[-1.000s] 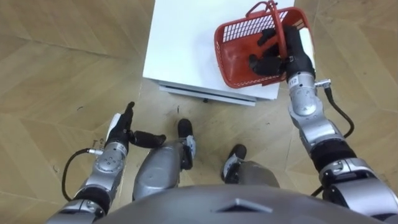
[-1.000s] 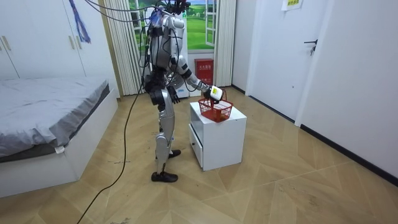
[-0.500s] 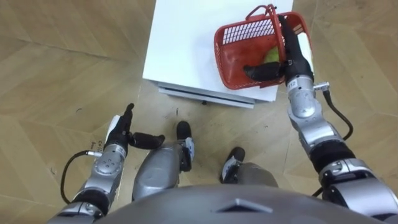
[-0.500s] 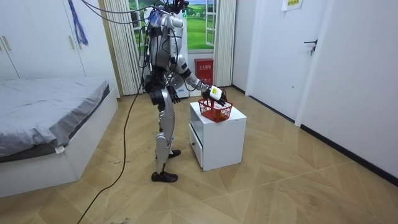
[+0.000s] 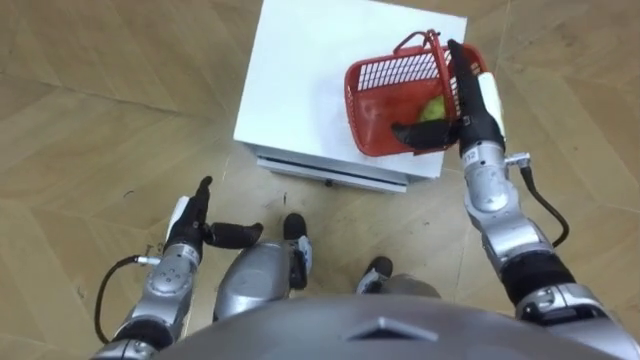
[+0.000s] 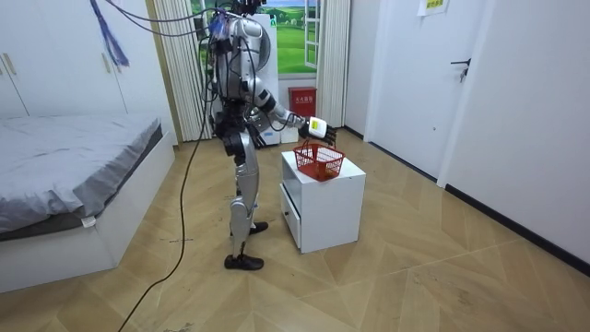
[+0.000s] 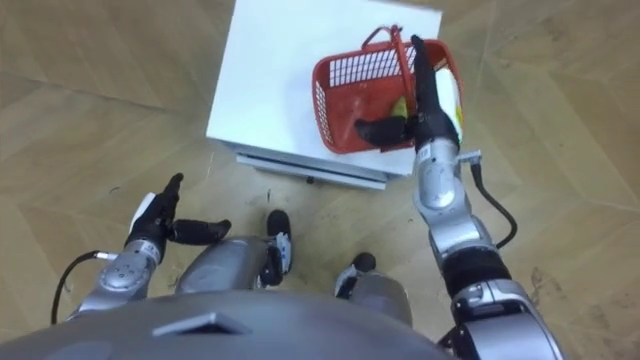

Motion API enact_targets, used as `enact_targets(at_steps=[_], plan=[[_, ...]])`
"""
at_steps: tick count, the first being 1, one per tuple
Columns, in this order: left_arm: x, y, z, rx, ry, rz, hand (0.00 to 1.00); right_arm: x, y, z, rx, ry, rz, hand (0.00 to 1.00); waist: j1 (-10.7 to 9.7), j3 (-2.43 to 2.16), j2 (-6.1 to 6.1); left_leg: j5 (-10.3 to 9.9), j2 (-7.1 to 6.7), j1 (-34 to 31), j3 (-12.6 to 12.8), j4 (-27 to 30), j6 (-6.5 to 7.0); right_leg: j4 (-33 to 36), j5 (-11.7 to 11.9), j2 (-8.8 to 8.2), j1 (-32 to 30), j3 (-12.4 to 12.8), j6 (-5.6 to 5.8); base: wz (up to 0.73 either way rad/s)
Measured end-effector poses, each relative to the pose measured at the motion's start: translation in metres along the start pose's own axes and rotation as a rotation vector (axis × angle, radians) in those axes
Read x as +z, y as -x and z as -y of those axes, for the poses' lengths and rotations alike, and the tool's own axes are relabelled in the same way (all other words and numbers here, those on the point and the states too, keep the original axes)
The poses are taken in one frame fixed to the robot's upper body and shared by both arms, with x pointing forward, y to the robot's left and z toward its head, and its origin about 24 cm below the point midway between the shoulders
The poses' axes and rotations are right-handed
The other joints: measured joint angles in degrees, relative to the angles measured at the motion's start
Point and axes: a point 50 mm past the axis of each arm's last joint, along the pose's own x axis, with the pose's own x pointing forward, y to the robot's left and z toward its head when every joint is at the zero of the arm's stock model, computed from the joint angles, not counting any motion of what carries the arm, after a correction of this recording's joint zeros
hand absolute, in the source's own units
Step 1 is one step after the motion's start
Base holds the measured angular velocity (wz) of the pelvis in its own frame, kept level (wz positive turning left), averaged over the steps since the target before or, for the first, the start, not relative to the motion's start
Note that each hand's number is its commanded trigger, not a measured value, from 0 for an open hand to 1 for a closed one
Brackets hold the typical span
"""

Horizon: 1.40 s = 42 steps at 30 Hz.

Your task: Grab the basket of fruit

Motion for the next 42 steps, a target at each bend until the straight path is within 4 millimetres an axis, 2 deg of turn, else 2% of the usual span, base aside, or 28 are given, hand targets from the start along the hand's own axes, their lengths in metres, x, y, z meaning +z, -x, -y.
enact_targets(at_steps=[4,6,9,14,20,25,31,34,37,39,42], plan=[[-0.009,0.010,-0.003,0.035,0.010,0.005,0.00,0.007,0.007,0.010,-0.041,-0.014,0.071,0.00,-0.77,-0.13,-0.15,-0.08,-0.12,2.04,0.36,-0.32,-0.11,-0.20,-0.11,-0.08,1.73,0.40,0.01,-0.03],[-0.013,0.014,-0.006,0.051,0.020,0.009,0.00,0.004,0.012,0.015,-0.060,-0.015,0.065,0.00,-1.73,-0.38,-0.53,-0.12,-0.30,3.21,0.35,-0.70,-0.18,-1.01,-0.27,-0.11,2.95,0.48,0.10,0.02],[-0.018,0.019,-0.009,0.065,0.027,0.004,0.00,-0.004,0.018,0.020,-0.076,-0.013,0.038,0.00,-2.52,-0.46,-0.70,-0.17,-0.44,4.46,0.48,-1.26,-0.26,-1.15,-0.28,-0.04,4.12,0.85,0.11,-0.01],[-0.029,0.029,-0.013,0.110,0.040,-0.012,0.00,-0.018,0.032,0.026,-0.097,-0.012,-0.015,0.00,-3.38,-0.44,-0.58,-1.01,-0.48,7.99,2.03,-1.95,-0.75,-1.95,-0.37,0.11,6.79,2.32,0.26,-0.17],[-0.029,0.031,-0.018,0.169,0.038,0.002,0.00,-0.024,0.040,0.038,-0.148,-0.015,-0.030,0.00,-3.54,-0.23,-0.20,-1.72,-0.06,10.00,2.36,-1.81,-1.44,-2.10,-0.47,0.68,8.74,2.54,0.25,-0.05],[-0.033,0.033,-0.018,0.168,0.021,-0.011,0.00,-0.025,0.041,0.039,-0.148,-0.003,-0.030,0.00,-3.72,-0.16,0.34,-2.15,0.26,11.97,2.70,-1.96,-1.93,-2.54,-0.52,0.99,10.69,2.53,0.21,-0.04],[-0.033,0.034,-0.018,0.187,0.023,-0.012,0.00,-0.041,0.050,0.036,-0.136,0.004,-0.094,0.00,-4.30,-0.32,0.47,-2.56,0.18,13.15,3.27,-2.02,-2.02,-2.96,-0.75,0.87,11.72,2.64,0.16,-0.04],[-0.036,0.037,-0.019,0.192,0.023,-0.013,0.00,-0.060,0.062,0.032,-0.111,0.011,-0.181,0.00,-4.97,-0.55,0.13,-2.74,0.16,13.19,3.26,-1.96,-2.02,-2.93,-0.75,0.85,11.79,2.58,0.17,0.00],[-0.040,0.038,-0.021,0.220,0.010,-0.032,0.00,-0.098,0.088,0.022,-0.051,0.018,-0.376,0.00,-5.14,-0.67,-0.38,-3.08,0.12,14.46,3.09,-1.98,-2.12,-3.02,-0.87,0.86,13.20,2.54,0.35,0.00],[-0.043,0.039,-0.022,0.231,0.013,-0.049,0.00,-0.127,0.116,0.014,0.009,0.002,-0.568,0.00,-4.95,-0.65,-0.49,-3.38,0.10,15.49,3.06,-2.00,-2.18,-3.14,-1.03,0.83,14.31,2.50,0.57,0.00],[-0.048,0.038,-0.021,0.229,0.018,-0.087,0.00,-0.153,0.150,0.008,0.057,-0.054,-0.790,0.00,-5.00,-0.69,-0.40,-3.62,0.09,15.86,3.09,-1.75,-2.26,-3.12,-1.15,0.81,14.72,2.34,0.57,0.00]])
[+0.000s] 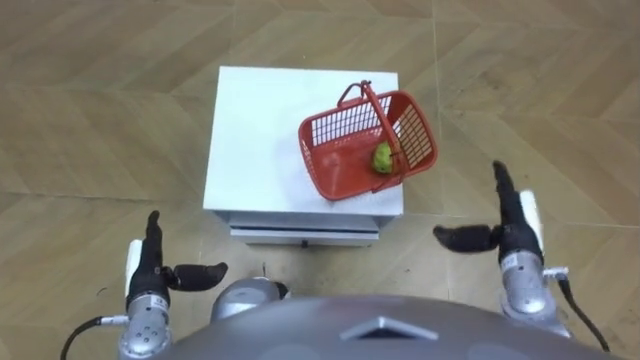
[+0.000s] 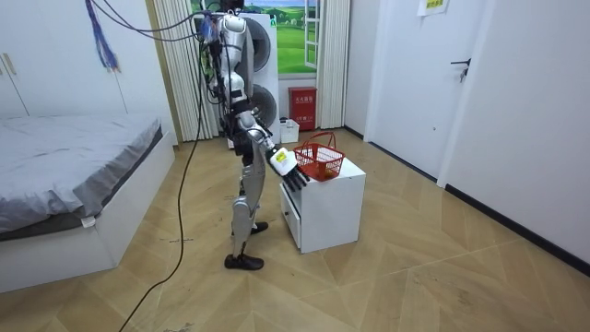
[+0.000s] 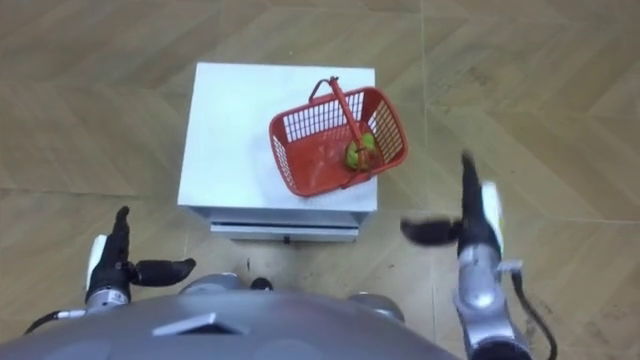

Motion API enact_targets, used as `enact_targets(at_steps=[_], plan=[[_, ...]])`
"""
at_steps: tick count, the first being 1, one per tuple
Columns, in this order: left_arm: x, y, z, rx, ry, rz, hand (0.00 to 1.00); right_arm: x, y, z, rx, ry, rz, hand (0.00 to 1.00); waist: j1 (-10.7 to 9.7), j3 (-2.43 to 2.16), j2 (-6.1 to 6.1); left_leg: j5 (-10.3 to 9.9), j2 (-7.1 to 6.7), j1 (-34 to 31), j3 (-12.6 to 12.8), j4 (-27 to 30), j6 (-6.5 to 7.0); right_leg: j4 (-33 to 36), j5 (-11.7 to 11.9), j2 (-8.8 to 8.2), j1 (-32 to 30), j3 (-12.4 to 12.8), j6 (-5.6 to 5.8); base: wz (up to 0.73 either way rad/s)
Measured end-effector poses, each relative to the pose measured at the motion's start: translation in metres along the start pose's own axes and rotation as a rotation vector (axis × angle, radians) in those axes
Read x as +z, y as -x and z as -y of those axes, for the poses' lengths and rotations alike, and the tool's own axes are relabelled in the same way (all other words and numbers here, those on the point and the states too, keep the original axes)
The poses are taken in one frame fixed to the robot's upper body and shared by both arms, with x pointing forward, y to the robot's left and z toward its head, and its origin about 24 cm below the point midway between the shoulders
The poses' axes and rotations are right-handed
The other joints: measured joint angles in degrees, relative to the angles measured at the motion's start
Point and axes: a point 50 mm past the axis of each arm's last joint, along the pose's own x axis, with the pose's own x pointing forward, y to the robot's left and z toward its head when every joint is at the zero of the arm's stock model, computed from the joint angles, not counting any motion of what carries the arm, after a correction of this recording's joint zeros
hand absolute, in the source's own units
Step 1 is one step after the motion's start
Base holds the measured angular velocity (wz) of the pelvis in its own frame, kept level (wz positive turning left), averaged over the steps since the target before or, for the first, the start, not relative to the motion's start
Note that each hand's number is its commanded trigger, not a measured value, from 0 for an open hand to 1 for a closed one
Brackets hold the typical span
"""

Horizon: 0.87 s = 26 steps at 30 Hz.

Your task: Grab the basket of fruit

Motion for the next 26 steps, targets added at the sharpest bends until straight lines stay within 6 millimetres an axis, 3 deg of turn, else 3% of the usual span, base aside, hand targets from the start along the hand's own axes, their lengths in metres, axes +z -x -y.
enact_targets(at_steps=[5,8,18,26], plan=[[-0.005,-0.001,0.001,-0.009,-0.046,-0.044,0.00,-0.048,0.016,-0.006,0.092,-0.025,-0.285,0.00,-0.22,-0.01,-0.12,-0.12,-0.39,0.22,-0.38,0.27,0.01,-0.10,-0.89,-0.28,0.53,-0.15,-0.23,0.04],[-0.004,-0.002,0.000,-0.005,-0.057,-0.053,0.00,-0.059,0.022,-0.010,0.158,0.028,-0.366,0.00,-0.52,0.18,0.04,-0.23,-0.53,0.99,-0.40,0.25,-0.01,-0.57,-1.20,-0.35,1.37,-0.07,-0.19,0.00],[0.010,-0.012,0.004,-0.009,-0.056,-0.050,0.00,-0.049,0.012,-0.013,0.244,0.183,-0.410,0.00,-2.14,0.07,0.39,-0.48,-0.62,2.14,-0.26,-0.22,-0.22,-0.34,-1.38,-0.34,2.31,0.08,-0.11,0.00],[0.005,-0.010,0.013,-0.030,-0.046,-0.094,0.00,-0.053,0.015,-0.015,0.294,0.208,-0.457,0.00,-2.32,0.29,0.59,-0.70,-0.42,3.34,-0.39,-0.76,-0.54,0.13,-1.38,-0.08,3.13,0.92,-0.11,0.00]])
